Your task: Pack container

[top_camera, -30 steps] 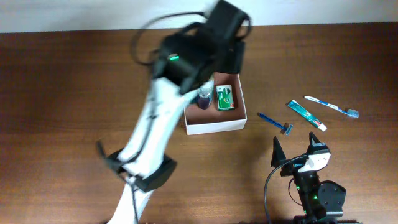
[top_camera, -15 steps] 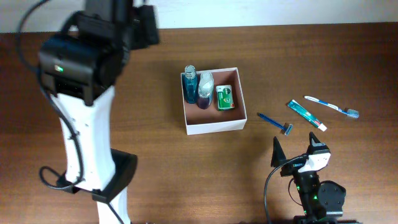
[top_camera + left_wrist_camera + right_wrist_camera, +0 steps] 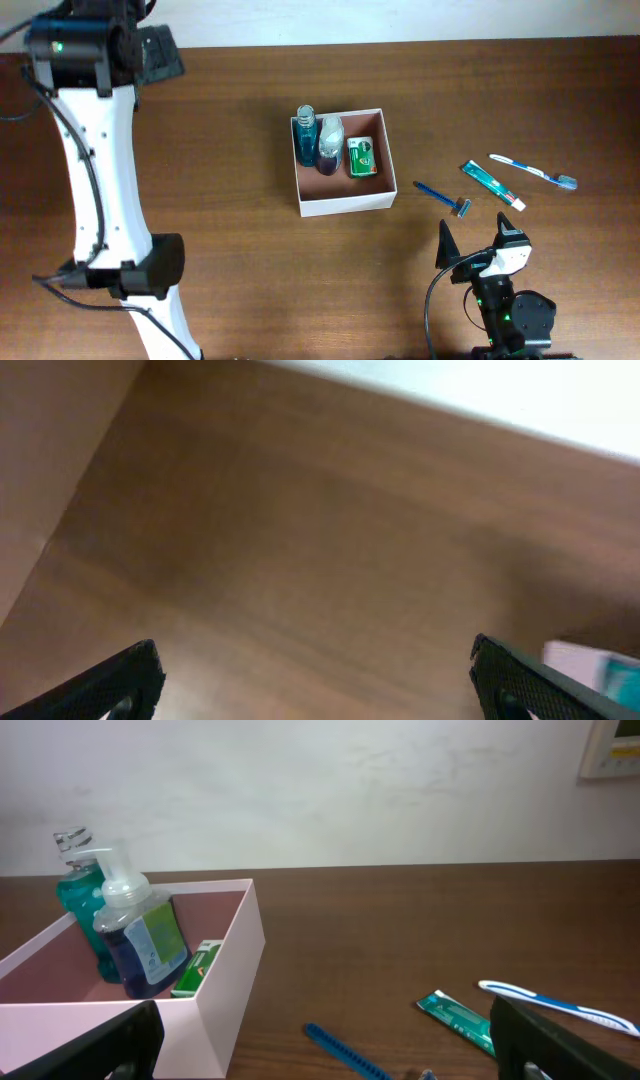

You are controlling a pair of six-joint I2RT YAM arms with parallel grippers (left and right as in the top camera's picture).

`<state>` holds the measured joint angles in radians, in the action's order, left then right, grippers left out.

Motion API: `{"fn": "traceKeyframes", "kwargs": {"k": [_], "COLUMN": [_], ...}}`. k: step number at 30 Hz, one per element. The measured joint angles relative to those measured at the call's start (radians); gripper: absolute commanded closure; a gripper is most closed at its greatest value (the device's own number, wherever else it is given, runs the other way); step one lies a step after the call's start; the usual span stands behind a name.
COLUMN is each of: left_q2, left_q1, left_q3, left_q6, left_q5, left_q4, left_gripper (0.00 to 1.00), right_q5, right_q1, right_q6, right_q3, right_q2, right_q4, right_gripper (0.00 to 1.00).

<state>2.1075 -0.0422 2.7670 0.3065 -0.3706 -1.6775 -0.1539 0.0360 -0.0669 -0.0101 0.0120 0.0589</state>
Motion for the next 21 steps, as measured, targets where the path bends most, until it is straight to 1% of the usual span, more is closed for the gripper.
{"fn": "traceKeyframes", "kwargs": {"k": [5, 8, 10, 14, 19, 21], "left_q2": [0.0, 0.0, 0.0, 0.0, 0.0, 0.0], "left_q1": [0.016, 0.016, 0.016, 0.016, 0.016, 0.016], "left_q3": [-0.124, -0.174, -0.195, -0.211, -0.211, -0.211], "left_q6": [0.004, 0.004, 0.005, 0.007, 0.007, 0.007], "left_q5": [0.003, 0.019, 0.039, 0.074, 0.091, 0.093], "left_q4": [0.006, 0.014, 0.014, 0.014, 0.014, 0.014], "left_gripper": [0.01, 0.01, 0.01, 0.01, 0.01, 0.01], "right_q5": [-0.017, -0.065, -0.104, -0.208, -0.345, -0.382], "right_q1": [0.0, 0.0, 0.0, 0.0, 0.0, 0.0], "right_q6": [-0.006, -0.076, -0.148, -0.241, -0.281, -0.289], "right_q3": [0.0, 0.0, 0.0, 0.0, 0.0, -0.004], "right_q2": [0.0, 0.0, 0.0, 0.0, 0.0, 0.0], "right_q4": [-0.002, -0.008, -0.014, -0.02, -0.06, -0.101], "right_gripper": [0.01, 0.01, 0.02, 0.01, 0.01, 0.01]}}
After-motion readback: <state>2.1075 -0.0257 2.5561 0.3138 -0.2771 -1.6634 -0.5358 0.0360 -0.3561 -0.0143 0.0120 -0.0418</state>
